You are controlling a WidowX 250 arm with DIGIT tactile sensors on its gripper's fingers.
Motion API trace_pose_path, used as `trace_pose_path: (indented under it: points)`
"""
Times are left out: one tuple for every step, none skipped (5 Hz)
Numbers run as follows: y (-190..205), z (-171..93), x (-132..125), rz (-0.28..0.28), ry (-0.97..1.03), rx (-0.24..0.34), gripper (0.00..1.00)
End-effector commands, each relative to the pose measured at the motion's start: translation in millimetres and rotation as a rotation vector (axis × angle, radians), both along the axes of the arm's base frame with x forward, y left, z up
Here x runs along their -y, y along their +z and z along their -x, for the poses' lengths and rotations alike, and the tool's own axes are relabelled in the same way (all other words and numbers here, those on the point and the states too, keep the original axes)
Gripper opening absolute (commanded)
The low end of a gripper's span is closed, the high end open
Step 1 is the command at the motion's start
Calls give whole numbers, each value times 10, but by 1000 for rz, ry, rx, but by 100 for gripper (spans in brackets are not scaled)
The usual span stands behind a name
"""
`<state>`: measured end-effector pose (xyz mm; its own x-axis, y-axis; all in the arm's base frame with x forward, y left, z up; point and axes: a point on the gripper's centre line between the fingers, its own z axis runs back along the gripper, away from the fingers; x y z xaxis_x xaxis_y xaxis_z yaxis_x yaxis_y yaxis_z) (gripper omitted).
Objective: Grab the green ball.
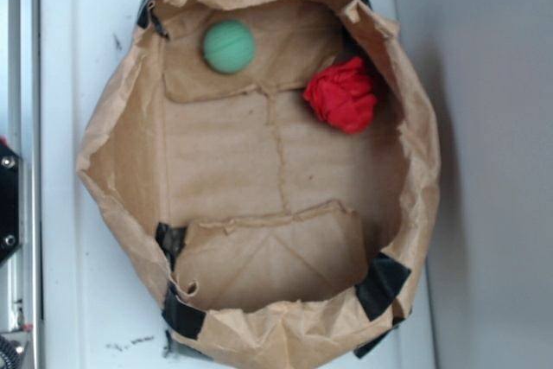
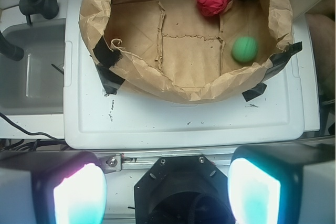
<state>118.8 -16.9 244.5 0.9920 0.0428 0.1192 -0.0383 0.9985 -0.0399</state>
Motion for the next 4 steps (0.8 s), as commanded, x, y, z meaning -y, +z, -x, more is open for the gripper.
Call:
trace_pose_path:
  points:
    - [0, 0, 0, 0, 0, 0, 100]
    - [-67, -500, -388, 37, -89, -8, 100]
    - [-361, -1050, -593, 1, -234, -10, 100]
    - [-698, -1572, -1038, -107, -365, -47, 100]
